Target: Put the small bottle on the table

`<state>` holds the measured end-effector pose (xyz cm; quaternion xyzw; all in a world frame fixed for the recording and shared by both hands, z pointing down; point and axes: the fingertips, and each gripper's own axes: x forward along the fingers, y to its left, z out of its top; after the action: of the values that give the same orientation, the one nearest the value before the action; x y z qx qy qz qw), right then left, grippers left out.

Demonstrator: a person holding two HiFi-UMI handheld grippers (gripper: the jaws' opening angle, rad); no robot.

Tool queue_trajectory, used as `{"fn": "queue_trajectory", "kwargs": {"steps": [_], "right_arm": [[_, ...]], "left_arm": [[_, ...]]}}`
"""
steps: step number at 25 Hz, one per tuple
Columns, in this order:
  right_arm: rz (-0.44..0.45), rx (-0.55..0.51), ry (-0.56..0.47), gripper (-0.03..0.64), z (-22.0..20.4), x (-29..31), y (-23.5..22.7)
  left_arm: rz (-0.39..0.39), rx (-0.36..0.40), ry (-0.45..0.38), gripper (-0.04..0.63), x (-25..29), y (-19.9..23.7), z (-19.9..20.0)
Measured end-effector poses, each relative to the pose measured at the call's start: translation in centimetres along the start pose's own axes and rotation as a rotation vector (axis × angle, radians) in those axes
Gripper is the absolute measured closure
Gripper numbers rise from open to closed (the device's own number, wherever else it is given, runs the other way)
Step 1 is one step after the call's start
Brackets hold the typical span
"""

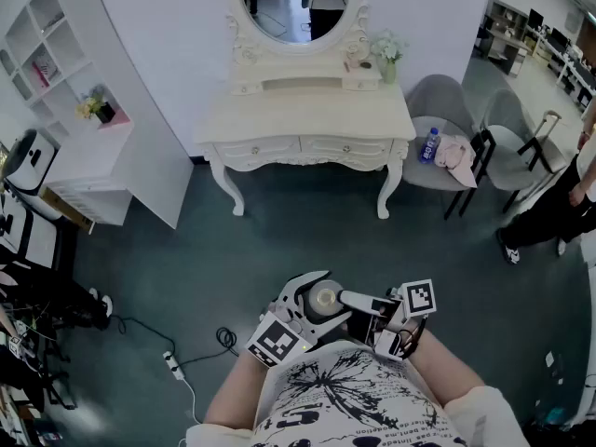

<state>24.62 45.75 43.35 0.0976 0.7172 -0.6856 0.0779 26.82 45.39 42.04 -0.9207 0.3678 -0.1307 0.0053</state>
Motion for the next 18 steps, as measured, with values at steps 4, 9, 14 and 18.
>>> {"fn": "queue_trajectory", "kwargs": {"steps": [4, 9, 14, 18], "right_arm": [[-0.004, -0.007, -0.001, 0.249, -0.1, 0.4, -0.1], [-0.007, -0.003, -0.002, 0.249, -0.2, 0.4, -0.2], [-0.013, -0.004, -0.011, 0.247, -0.4, 0.3, -0.6], [-0.025, 0.002, -0.024, 0.247, 0.2, 0.7, -1.6]], "left_arm": [[0.002, 0.003, -0.003, 0.245, -0.4, 0.2, -0.1], [-0.001, 0.0, -0.007, 0.244, -0.4, 0.2, -0.2], [-0.008, -0.006, -0.003, 0.245, -0.4, 0.0, -0.7], [-0.008, -0.017, 0.013, 0.245, -0.3, 0.7, -1.7]]}}
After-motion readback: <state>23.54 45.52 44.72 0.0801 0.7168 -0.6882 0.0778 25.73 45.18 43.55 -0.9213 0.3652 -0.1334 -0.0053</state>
